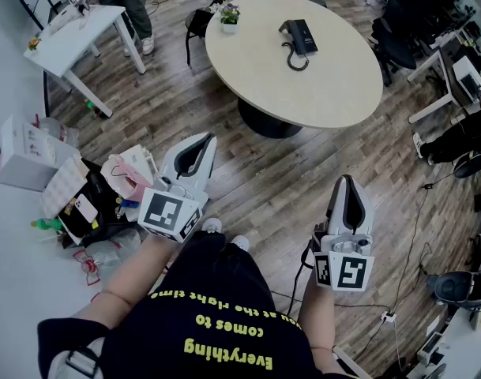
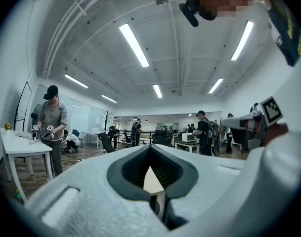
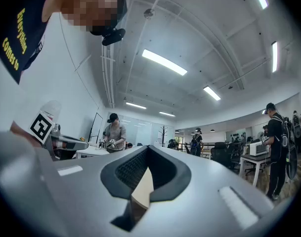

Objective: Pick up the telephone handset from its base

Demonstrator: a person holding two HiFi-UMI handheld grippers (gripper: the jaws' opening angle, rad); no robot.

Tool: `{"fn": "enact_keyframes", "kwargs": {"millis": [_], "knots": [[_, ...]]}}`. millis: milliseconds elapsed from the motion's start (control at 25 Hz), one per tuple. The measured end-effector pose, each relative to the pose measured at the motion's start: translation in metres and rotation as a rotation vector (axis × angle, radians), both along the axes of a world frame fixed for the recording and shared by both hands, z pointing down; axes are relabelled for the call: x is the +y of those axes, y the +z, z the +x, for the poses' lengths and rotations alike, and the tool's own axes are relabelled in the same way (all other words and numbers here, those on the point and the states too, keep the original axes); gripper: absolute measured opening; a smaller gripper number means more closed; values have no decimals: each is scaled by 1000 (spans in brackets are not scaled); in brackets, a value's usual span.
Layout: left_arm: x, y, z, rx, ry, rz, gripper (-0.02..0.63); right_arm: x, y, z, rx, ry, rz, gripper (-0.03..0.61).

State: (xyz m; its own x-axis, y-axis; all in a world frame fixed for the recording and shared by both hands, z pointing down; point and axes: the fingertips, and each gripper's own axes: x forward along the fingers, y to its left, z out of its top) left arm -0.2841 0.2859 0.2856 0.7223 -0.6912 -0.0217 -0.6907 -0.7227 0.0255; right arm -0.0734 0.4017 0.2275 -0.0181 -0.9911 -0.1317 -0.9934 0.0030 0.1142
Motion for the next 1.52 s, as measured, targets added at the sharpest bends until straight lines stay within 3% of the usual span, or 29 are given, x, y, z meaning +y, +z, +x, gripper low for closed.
{"fn": "enact_keyframes", "kwargs": {"millis": [320,560,720,800,1040,1200,1280,1520], "knots": [[20,-4,15,4,-12,17,3,12,1,19,-8,-26,2,11],[27,-5,28,-5,-23,19,3,20,6,34,-68,-39,2,11],[30,-9,33,36,-43,18,5,26,11,44,-90,-41,-7,12],[31,-7,37,44,-44,7,40,28,13,47,-98,-45,-11,22],[29,-1,53,24,-39,-22,155,24,30,56,-124,-58,-56,128],[24,1,61,50,13,-48,219,15,33,59,-132,-50,-68,170],[16,2,64,85,33,-63,232,6,34,61,-131,-52,-71,178],[-30,11,81,66,50,-81,249,-35,36,72,-132,-45,-84,196]]}}
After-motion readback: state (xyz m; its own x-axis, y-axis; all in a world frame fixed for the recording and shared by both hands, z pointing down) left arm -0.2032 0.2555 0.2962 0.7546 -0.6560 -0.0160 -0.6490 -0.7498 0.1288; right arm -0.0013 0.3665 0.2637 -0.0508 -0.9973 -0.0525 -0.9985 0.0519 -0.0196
